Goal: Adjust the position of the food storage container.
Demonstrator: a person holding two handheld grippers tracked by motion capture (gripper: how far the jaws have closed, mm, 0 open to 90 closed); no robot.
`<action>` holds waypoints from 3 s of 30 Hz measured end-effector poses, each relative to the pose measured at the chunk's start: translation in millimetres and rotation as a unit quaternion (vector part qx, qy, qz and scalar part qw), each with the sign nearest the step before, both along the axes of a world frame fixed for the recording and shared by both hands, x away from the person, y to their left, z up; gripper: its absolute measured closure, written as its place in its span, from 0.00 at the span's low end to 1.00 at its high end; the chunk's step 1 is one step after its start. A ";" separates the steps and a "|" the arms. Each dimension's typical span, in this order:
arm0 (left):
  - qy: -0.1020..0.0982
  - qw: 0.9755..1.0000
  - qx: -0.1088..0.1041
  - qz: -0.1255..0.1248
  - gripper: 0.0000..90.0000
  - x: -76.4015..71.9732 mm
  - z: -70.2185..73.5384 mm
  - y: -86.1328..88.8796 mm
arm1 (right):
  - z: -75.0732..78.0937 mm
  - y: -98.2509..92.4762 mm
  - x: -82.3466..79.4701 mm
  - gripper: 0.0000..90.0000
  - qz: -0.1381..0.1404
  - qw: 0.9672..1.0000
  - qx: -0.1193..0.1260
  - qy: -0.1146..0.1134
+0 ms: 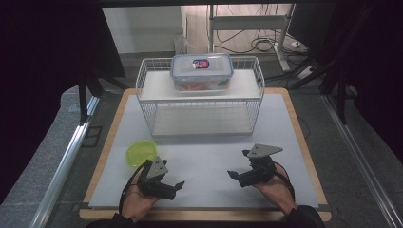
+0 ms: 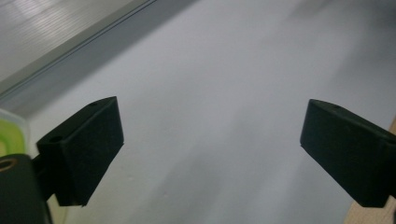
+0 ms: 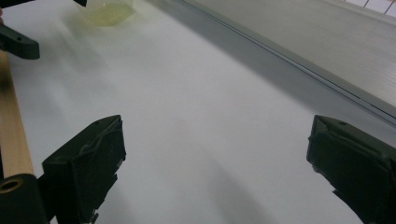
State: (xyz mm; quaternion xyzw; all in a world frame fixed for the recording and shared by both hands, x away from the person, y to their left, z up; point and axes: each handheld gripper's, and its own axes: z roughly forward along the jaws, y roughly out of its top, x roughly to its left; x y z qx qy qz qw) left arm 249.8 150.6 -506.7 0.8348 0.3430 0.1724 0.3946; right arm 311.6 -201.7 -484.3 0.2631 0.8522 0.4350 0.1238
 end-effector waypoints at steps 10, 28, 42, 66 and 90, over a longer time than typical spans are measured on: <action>-0.008 0.999 -0.001 0.037 0.38 4.9 8.7 14.9 | -3.5 0.2 2.8 0.05 -0.008 1.000 0.000 0.010; -0.008 0.994 -0.021 0.108 0.99 15.3 17.4 64.9 | -9.9 4.5 3.8 0.04 -0.014 1.000 -0.024 0.006; -0.005 0.979 -0.017 0.205 0.99 17.3 12.8 127.6 | -10.2 1.6 6.4 0.08 -0.024 0.999 -0.035 0.007; 0.088 0.975 -0.016 0.205 0.99 40.8 -28.9 144.6 | -13.4 3.0 6.9 0.10 -0.021 0.998 -0.063 0.010; 0.101 0.982 -0.022 0.156 0.99 54.7 -30.0 113.1 | -15.2 3.5 7.7 0.10 -0.020 0.998 -0.066 0.013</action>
